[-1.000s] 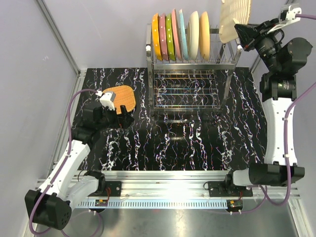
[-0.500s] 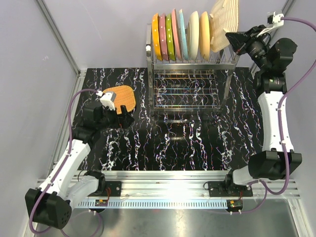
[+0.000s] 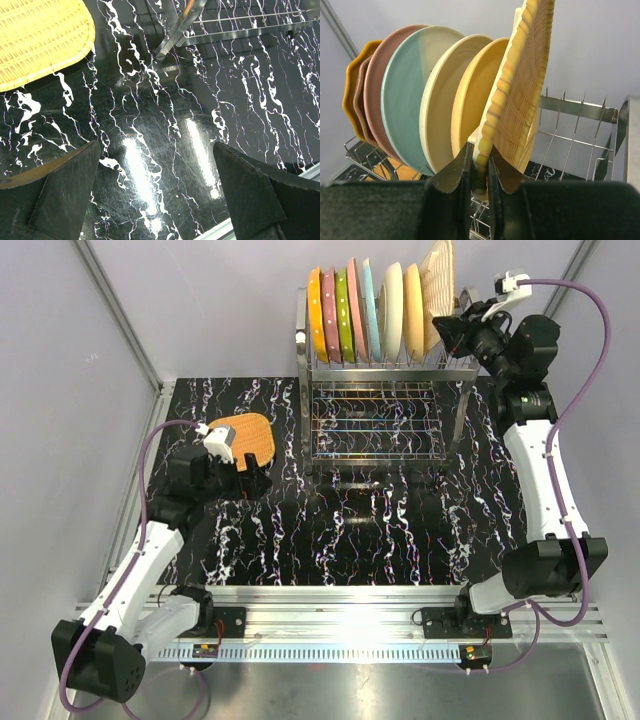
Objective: Load the plates into the dish rack
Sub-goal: Insert the plate into the dish rack
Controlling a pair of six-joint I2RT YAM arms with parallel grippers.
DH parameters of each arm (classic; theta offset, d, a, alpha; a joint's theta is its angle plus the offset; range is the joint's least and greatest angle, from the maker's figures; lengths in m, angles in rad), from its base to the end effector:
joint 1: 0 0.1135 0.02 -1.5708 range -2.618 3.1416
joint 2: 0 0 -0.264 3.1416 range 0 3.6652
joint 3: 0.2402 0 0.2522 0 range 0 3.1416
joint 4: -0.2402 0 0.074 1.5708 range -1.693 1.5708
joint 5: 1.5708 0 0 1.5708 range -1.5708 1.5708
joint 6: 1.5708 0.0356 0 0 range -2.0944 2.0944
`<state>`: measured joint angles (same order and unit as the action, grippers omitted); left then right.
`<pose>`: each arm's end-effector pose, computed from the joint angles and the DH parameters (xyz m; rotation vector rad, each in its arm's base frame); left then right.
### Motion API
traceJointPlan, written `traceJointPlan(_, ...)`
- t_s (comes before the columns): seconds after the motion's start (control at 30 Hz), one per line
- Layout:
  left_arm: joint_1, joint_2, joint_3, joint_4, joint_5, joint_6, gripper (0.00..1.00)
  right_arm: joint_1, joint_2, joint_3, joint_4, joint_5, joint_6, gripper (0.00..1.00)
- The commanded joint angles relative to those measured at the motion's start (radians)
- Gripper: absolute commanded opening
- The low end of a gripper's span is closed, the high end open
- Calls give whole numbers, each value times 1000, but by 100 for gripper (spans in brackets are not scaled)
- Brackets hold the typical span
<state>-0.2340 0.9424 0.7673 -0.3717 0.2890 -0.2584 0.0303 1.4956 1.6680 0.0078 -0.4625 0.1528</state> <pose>0.2008 -0.0583 0.2873 0.1491 2.1450 -0.5960 0.3347 0.0260 0.4969 -0.3026 1.3938 0.4723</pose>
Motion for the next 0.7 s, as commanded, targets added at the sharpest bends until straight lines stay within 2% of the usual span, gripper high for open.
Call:
traceJointPlan(0.0, -4, 4, 4, 30, -8, 10, 99, 37, -5, 56, 23, 113, -133, 0)
traceJointPlan(0.27, -4, 2, 6, 28, -7, 10, 99, 54, 2, 59, 0, 177, -194, 0)
traceJointPlan(0.67, -4, 1, 6, 30, -2, 8, 99, 54, -34, 95, -43, 180, -210, 0)
